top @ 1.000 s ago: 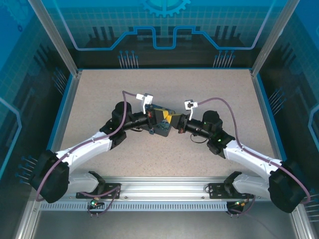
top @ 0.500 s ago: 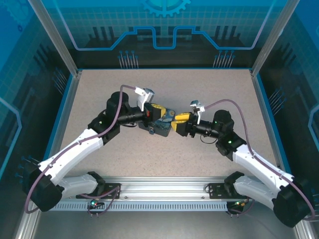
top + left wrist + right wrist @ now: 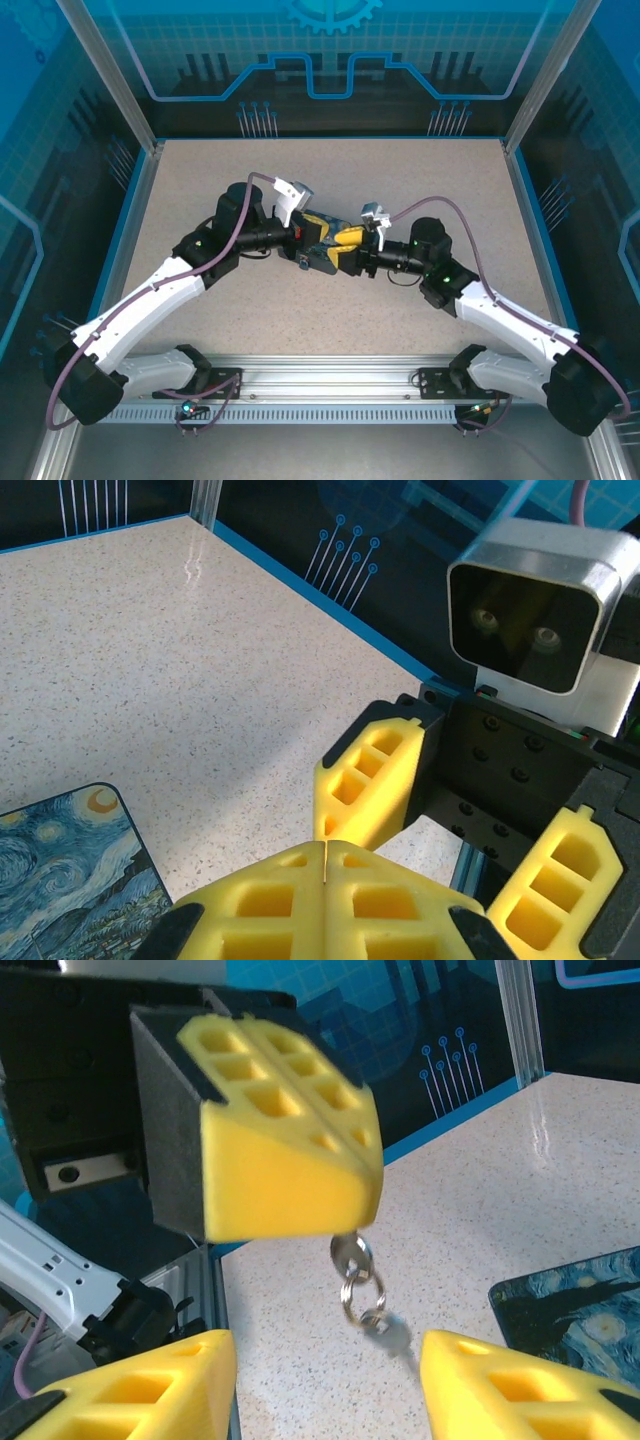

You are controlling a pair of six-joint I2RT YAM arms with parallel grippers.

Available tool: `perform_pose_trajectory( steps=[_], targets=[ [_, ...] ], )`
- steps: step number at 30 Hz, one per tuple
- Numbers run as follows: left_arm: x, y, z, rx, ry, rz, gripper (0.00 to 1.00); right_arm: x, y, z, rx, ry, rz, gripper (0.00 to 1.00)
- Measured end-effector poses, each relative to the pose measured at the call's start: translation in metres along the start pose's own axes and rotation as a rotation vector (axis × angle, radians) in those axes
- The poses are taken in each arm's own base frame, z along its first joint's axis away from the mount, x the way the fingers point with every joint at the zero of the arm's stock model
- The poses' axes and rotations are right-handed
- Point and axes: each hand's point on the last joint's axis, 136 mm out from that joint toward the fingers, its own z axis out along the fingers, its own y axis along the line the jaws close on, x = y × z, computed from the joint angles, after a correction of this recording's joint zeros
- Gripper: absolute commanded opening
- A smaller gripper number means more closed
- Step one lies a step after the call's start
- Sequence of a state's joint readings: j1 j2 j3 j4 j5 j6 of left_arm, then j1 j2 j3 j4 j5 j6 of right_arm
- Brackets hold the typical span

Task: Unlock the padlock with the key

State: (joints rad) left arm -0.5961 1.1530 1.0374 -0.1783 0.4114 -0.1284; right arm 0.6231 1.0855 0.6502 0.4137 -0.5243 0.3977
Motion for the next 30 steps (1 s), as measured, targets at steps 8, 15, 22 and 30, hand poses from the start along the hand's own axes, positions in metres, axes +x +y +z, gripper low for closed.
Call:
perform_pose_trajectory(
  steps=[8,15,22,30],
  targets=[
    [0.001,0.001,0.002,-0.001,0.006,-0.003,0.00,-0.005,-0.002,0.012,-0.018,-0.006,-0.008,0.39],
    [0.001,0.001,0.002,-0.001,0.004,-0.003,0.00,-0.005,-0.003,0.016,-0.025,-0.011,-0.011,0.21],
    [0.001,0.000,0.002,0.004,0.005,-0.002,0.00,-0.005,-0.006,0.016,-0.010,-0.014,-0.001,0.06],
    [0.001,0.000,0.002,0.004,0.005,-0.002,0.00,-0.006,-0.007,0.015,-0.012,-0.014,0.007,0.00]
  ],
)
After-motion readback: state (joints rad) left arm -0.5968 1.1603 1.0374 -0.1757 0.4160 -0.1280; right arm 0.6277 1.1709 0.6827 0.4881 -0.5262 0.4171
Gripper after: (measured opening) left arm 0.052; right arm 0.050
